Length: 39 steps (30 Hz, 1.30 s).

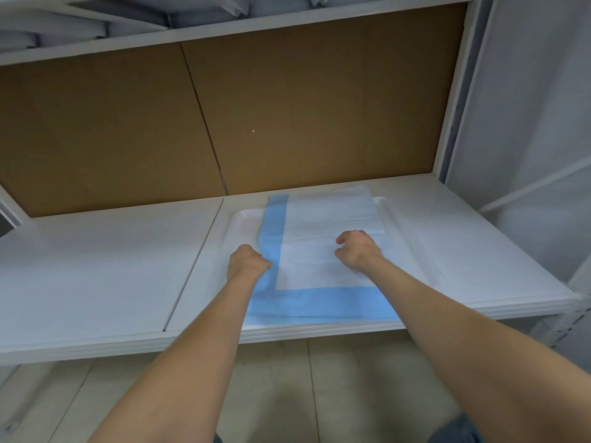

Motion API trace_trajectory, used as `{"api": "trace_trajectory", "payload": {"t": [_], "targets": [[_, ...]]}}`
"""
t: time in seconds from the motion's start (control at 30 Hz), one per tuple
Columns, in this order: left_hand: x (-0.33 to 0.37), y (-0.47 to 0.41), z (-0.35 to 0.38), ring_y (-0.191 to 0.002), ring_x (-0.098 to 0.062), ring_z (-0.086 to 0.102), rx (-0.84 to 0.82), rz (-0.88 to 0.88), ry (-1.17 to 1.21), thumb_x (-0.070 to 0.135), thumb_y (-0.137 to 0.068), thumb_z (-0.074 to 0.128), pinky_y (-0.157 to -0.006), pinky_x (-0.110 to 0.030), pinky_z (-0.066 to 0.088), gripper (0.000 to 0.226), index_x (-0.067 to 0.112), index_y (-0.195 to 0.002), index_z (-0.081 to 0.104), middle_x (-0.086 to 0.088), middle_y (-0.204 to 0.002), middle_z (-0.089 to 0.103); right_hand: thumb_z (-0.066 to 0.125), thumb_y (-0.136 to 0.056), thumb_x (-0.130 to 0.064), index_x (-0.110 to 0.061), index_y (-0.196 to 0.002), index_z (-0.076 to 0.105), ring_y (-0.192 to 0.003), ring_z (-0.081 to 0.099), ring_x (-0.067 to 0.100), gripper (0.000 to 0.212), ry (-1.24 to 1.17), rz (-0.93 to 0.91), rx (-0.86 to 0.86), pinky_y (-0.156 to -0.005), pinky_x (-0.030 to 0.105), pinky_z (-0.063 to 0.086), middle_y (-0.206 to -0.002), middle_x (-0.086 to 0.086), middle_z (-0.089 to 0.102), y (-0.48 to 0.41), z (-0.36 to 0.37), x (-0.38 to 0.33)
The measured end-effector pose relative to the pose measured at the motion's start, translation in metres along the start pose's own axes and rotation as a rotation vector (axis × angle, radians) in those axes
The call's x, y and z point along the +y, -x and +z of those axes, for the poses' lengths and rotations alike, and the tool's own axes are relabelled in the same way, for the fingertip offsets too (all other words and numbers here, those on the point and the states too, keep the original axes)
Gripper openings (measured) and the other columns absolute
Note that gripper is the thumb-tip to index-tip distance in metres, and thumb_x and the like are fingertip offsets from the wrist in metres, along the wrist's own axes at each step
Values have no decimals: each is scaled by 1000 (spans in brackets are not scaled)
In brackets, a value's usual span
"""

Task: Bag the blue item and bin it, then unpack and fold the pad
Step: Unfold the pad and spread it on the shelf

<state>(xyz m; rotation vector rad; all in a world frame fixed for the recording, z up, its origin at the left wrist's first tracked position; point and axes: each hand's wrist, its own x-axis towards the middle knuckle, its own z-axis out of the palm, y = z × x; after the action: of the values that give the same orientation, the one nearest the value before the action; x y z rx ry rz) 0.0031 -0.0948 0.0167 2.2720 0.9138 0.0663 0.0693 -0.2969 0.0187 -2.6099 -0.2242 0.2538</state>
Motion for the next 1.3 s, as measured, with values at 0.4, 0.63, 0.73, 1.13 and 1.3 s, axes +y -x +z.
{"api": "trace_trajectory", "payload": {"t": [0.4, 0.63, 0.73, 1.13, 1.3], "targets": [[13, 10, 13, -98, -26, 65, 236, 203, -201, 23, -91, 57, -71, -26, 47, 23, 26, -110, 69, -2, -109, 69, 46, -90, -13, -12, -122, 62, -117, 53, 27, 36, -41, 59, -58, -94, 32, 48, -125, 6, 60, -2, 6, 2], [25, 18, 22, -96, -20, 65, 100, 263, -111, 28, -87, 62, -70, -25, 47, 16, 28, -100, 73, 5, -105, 70, 54, -92, -25, -4, -105, 66, -87, 54, 24, 28, -373, 90, -63, -74, 29, 45, -95, 7, 58, -6, 9, -7], [28, 17, 26, -96, -19, 64, 64, 266, -93, 30, -86, 63, -70, -24, 45, 14, 28, -97, 73, 6, -105, 70, 59, -92, -33, -10, -96, 63, -88, 52, 22, 24, -582, 106, -123, -70, 27, 46, -96, 7, 56, -6, 15, -17], [27, 5, 26, -94, -16, 66, -125, 289, -21, 28, -80, 69, -85, -30, 54, 13, 29, -91, 76, 7, -98, 72, 54, -95, -25, 1, -107, 61, -76, 63, 26, 30, -818, 221, -221, -77, 35, 56, -86, 14, 62, -15, 39, -56], [24, -4, 25, -75, -19, 60, -159, 238, 107, 38, -77, 69, -72, -31, 48, 19, 24, -65, 68, 3, -71, 65, 54, -91, -7, -1, -89, 62, -58, 61, 21, 10, -816, 287, -204, -61, 30, 55, -73, 13, 63, -19, 41, -55]]}}
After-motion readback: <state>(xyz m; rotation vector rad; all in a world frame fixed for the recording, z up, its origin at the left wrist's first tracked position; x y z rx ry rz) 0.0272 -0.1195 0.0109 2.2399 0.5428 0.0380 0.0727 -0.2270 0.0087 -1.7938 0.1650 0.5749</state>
